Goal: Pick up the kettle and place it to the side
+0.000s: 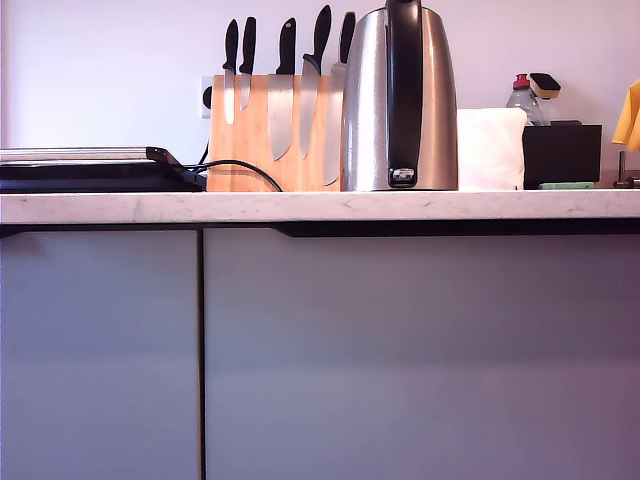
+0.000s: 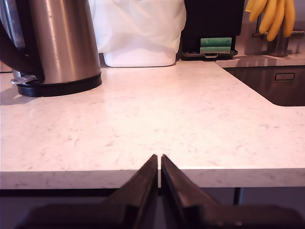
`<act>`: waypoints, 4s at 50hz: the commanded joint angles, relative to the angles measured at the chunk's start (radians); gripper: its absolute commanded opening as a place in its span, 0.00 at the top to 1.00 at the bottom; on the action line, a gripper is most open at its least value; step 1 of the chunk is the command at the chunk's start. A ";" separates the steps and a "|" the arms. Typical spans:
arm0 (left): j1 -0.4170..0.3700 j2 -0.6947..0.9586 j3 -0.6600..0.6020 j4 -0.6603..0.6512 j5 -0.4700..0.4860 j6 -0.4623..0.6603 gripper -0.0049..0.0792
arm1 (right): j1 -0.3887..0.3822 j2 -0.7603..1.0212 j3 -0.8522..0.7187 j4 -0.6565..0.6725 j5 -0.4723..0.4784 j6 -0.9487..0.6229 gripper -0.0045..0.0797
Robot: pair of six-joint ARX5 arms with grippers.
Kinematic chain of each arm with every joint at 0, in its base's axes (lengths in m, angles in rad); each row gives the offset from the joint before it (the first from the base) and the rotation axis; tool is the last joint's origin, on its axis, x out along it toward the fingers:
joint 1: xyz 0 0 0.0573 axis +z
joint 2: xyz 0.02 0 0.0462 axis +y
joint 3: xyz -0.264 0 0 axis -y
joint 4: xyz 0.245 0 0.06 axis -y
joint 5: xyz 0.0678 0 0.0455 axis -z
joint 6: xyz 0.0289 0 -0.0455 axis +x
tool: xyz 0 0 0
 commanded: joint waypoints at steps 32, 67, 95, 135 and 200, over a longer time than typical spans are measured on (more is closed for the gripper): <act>0.020 0.004 0.212 0.039 0.566 -0.207 0.96 | 0.026 -0.002 0.283 -0.037 -0.366 0.268 0.96; -0.127 0.697 0.531 0.312 0.855 -0.154 0.39 | 0.026 0.366 0.569 -0.168 -0.721 0.265 0.55; -0.455 1.371 0.917 0.352 0.755 0.071 0.26 | 0.088 0.727 0.774 -0.164 -0.753 0.121 0.37; -0.473 1.880 1.386 0.431 0.858 0.138 0.26 | 0.202 1.343 1.241 -0.166 -0.774 -0.127 0.37; -0.557 2.009 1.468 0.473 0.848 0.158 0.57 | 0.255 1.551 1.335 0.011 -0.733 -0.067 0.39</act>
